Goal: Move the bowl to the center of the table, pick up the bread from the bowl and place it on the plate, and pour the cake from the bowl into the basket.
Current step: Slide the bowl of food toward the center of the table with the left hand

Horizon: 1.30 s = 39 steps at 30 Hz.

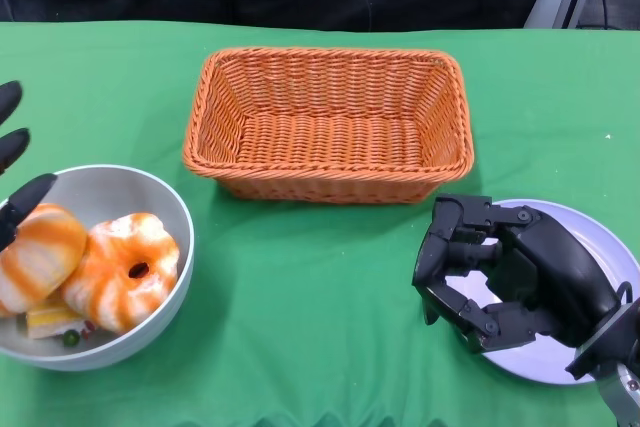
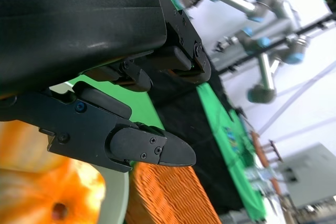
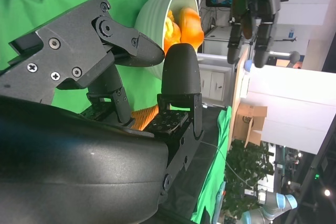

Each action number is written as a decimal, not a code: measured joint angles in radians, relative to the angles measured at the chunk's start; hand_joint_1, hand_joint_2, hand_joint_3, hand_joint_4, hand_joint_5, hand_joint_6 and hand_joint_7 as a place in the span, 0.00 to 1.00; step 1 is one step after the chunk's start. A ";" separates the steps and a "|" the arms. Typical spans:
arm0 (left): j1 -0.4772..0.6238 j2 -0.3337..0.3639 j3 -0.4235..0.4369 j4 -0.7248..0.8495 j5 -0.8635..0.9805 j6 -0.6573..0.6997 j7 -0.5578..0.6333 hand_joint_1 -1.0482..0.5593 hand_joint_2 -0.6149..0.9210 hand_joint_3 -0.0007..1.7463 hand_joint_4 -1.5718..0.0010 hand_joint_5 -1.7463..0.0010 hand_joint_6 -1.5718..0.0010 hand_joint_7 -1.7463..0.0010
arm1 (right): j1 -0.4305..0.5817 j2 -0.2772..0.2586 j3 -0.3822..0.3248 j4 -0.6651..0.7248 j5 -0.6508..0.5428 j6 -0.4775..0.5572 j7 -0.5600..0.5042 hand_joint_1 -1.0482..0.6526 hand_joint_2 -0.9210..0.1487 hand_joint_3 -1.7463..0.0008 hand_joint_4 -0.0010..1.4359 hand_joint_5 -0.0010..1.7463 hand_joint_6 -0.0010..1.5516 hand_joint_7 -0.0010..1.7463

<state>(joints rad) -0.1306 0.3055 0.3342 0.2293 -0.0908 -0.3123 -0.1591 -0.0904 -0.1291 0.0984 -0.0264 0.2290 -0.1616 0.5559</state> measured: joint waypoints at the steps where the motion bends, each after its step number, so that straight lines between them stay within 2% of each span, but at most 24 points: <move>1: -0.004 0.005 0.001 0.021 0.003 -0.003 0.006 0.27 1.00 0.17 0.71 1.00 0.71 1.00 | 0.000 0.000 0.000 0.000 0.000 0.000 0.000 0.51 0.34 0.46 0.50 0.95 0.43 0.77; 5: -0.023 0.027 0.005 0.099 0.050 -0.029 0.054 0.27 1.00 0.19 0.70 1.00 0.71 1.00 | 0.001 0.000 0.000 -0.004 0.000 0.004 -0.001 0.52 0.34 0.45 0.50 0.95 0.43 0.77; 15: -0.055 0.080 -0.005 0.218 0.110 -0.047 0.117 0.26 1.00 0.20 0.80 1.00 0.74 1.00 | 0.003 0.000 0.001 -0.008 0.000 0.011 -0.003 0.51 0.35 0.44 0.50 0.95 0.43 0.76; 21: -0.056 0.081 -0.009 0.226 0.116 -0.047 0.122 0.27 1.00 0.20 0.80 1.00 0.74 1.00 | 0.005 0.000 0.002 -0.008 0.000 0.011 -0.003 0.51 0.34 0.45 0.50 0.95 0.43 0.76; 27: -0.098 0.088 -0.021 0.353 0.128 0.004 0.147 0.27 1.00 0.22 0.81 1.00 0.78 1.00 | 0.015 0.001 0.006 -0.014 0.002 0.014 -0.002 0.51 0.34 0.46 0.50 0.96 0.43 0.76; 39: -0.155 0.088 -0.020 0.489 0.091 0.006 0.146 0.27 1.00 0.21 0.84 1.00 0.81 1.00 | 0.017 0.002 0.017 -0.029 0.002 0.020 -0.014 0.52 0.36 0.43 0.51 0.96 0.44 0.77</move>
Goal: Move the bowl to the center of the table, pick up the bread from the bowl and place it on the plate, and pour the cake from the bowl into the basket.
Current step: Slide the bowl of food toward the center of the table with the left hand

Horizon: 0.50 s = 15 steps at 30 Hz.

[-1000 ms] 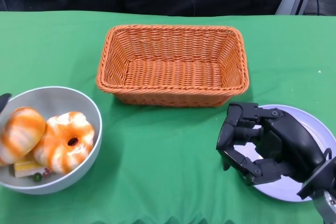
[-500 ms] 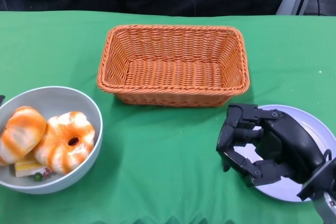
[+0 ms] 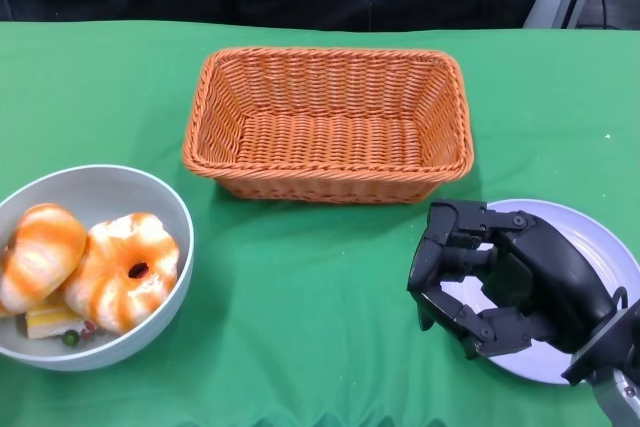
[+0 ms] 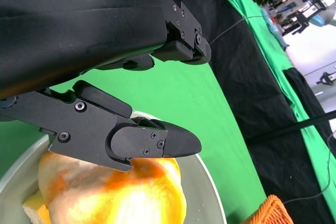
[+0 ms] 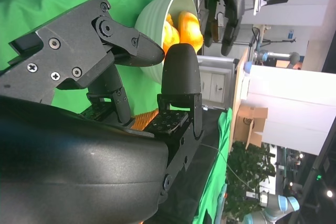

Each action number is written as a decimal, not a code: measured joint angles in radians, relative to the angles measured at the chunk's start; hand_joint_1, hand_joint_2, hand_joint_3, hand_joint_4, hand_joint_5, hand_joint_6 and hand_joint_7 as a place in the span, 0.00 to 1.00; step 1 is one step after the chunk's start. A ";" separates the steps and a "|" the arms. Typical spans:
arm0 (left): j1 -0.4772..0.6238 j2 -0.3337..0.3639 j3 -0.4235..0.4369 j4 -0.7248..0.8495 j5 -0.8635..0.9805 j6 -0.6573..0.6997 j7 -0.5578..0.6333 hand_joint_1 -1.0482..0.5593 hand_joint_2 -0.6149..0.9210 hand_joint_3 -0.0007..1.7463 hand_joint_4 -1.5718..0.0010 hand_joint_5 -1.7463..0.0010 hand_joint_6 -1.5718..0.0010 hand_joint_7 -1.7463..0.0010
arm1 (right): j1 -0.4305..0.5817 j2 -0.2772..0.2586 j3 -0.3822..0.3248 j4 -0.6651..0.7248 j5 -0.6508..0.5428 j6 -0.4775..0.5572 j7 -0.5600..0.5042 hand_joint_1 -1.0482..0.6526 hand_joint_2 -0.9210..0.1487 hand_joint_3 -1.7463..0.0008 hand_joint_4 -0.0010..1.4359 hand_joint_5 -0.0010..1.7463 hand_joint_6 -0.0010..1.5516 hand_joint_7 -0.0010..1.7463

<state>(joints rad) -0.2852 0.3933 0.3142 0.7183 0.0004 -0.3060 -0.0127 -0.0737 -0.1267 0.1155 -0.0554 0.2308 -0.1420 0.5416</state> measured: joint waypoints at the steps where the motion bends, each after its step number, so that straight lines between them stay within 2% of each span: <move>1: -0.006 0.000 0.000 0.014 -0.001 0.001 0.000 0.26 1.00 0.21 0.84 1.00 0.81 1.00 | 0.000 0.000 0.002 0.000 0.000 0.000 0.001 0.51 0.36 0.43 0.51 0.96 0.44 0.77; 15: -0.037 0.000 -0.001 0.086 -0.055 0.107 -0.033 0.27 1.00 0.23 0.87 1.00 0.85 1.00 | 0.000 0.001 0.006 0.001 0.000 -0.001 0.005 0.51 0.36 0.44 0.51 0.96 0.44 0.77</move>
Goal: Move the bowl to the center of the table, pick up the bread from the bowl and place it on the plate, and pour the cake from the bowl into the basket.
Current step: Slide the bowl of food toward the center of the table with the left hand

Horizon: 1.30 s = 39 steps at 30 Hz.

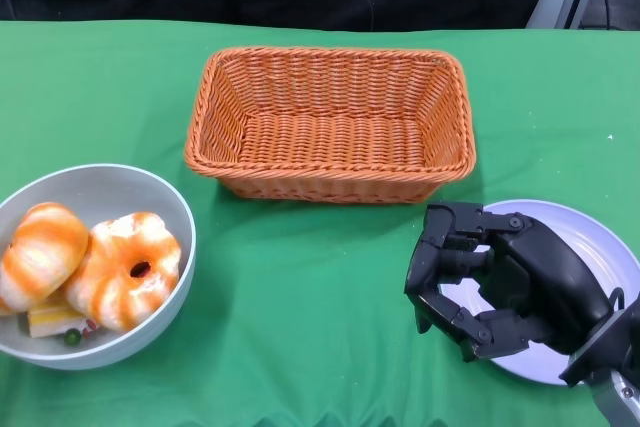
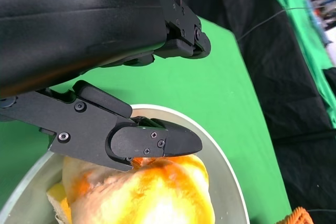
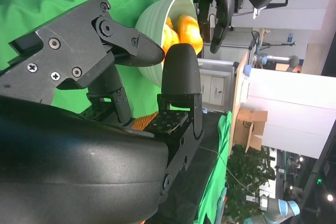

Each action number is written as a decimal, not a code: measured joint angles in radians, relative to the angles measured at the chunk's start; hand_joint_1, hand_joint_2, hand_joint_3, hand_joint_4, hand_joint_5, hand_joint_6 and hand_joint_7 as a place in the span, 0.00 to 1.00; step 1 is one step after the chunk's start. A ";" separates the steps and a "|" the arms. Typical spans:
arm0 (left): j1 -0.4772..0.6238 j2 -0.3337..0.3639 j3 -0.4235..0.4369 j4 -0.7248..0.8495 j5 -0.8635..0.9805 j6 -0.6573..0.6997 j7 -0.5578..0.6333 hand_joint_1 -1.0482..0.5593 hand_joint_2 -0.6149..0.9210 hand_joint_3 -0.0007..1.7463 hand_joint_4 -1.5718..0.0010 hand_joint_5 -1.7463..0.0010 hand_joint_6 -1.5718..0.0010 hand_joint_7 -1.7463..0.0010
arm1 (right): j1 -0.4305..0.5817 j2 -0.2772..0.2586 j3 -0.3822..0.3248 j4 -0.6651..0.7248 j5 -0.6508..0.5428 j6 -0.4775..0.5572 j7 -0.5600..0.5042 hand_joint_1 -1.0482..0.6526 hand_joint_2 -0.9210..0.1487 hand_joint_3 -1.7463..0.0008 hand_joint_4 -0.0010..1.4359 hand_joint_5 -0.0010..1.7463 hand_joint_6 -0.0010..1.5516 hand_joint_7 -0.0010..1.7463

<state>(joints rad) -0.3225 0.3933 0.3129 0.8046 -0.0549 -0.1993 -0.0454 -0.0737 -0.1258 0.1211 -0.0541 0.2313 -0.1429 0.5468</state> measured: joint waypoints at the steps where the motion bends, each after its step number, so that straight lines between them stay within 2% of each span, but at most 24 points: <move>1: -0.002 0.000 0.000 0.000 -0.003 0.004 -0.002 0.27 1.00 0.23 0.87 1.00 0.85 1.00 | 0.000 0.000 0.000 0.000 0.000 0.000 0.000 0.51 0.36 0.44 0.51 0.96 0.44 0.77; 11: -0.008 -0.015 0.006 -0.011 -0.092 0.063 -0.070 0.32 1.00 0.24 0.87 1.00 0.86 1.00 | 0.000 0.001 0.001 0.003 0.000 -0.004 0.000 0.51 0.36 0.44 0.51 0.96 0.44 0.76; 21: -0.005 -0.027 -0.004 -0.048 -0.101 0.117 -0.073 0.30 1.00 0.23 0.82 0.98 0.84 1.00 | -0.001 0.007 0.002 0.023 -0.001 -0.008 0.001 0.51 0.37 0.43 0.50 0.96 0.43 0.77; 39: 0.045 -0.038 -0.039 -0.177 -0.083 0.176 -0.097 0.29 1.00 0.24 0.83 0.99 0.86 1.00 | -0.007 0.014 0.003 0.037 -0.007 -0.036 -0.001 0.50 0.35 0.45 0.50 0.96 0.44 0.76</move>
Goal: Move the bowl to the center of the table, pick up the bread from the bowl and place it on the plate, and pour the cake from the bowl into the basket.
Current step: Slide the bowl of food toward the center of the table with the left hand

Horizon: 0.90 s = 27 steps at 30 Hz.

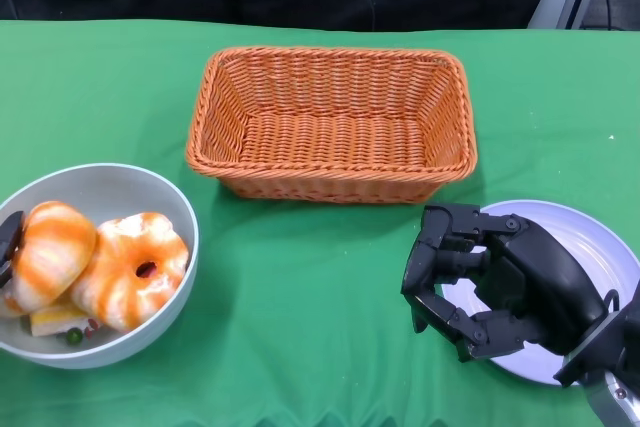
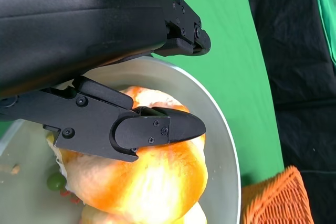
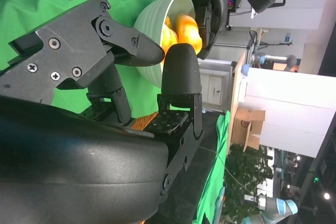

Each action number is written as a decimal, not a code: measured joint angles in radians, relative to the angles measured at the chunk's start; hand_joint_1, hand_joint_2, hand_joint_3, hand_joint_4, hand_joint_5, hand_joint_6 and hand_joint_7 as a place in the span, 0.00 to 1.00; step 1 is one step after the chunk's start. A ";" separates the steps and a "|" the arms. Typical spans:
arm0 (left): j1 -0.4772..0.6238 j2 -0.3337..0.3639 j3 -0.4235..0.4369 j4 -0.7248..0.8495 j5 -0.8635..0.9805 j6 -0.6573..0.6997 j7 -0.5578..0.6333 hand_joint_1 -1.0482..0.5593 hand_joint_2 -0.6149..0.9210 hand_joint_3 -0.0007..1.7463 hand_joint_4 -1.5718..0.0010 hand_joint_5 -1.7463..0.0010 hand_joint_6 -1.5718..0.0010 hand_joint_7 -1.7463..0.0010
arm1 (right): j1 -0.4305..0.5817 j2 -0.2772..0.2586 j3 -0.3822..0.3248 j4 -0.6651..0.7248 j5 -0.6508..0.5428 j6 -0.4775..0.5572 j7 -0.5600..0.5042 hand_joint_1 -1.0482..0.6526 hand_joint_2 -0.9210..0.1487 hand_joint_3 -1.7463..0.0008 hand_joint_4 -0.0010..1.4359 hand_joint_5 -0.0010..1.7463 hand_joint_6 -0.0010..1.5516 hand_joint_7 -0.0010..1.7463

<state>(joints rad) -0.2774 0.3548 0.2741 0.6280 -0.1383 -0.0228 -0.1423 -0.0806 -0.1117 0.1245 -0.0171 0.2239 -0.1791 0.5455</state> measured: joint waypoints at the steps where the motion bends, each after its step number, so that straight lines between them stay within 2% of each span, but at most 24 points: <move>1: 0.004 -0.003 0.001 -0.012 -0.004 0.008 -0.004 0.29 1.00 0.24 0.83 0.99 0.86 1.00 | 0.000 0.000 0.000 0.000 0.000 -0.001 0.000 0.50 0.35 0.45 0.50 0.96 0.44 0.76; 17: 0.081 -0.026 -0.035 -0.213 -0.002 0.147 -0.018 0.31 1.00 0.26 0.83 1.00 0.87 1.00 | -0.004 0.001 0.000 0.002 -0.015 -0.004 -0.008 0.50 0.35 0.45 0.50 0.96 0.44 0.76; 27: 0.119 -0.039 -0.067 -0.300 0.000 0.182 -0.054 0.31 1.00 0.27 0.86 1.00 0.88 1.00 | -0.004 0.002 0.000 0.002 -0.015 -0.004 -0.010 0.50 0.36 0.45 0.50 0.96 0.44 0.76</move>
<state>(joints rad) -0.1582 0.3160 0.2072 0.3276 -0.1385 0.1588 -0.1965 -0.0843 -0.1092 0.1248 -0.0148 0.2086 -0.1833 0.5358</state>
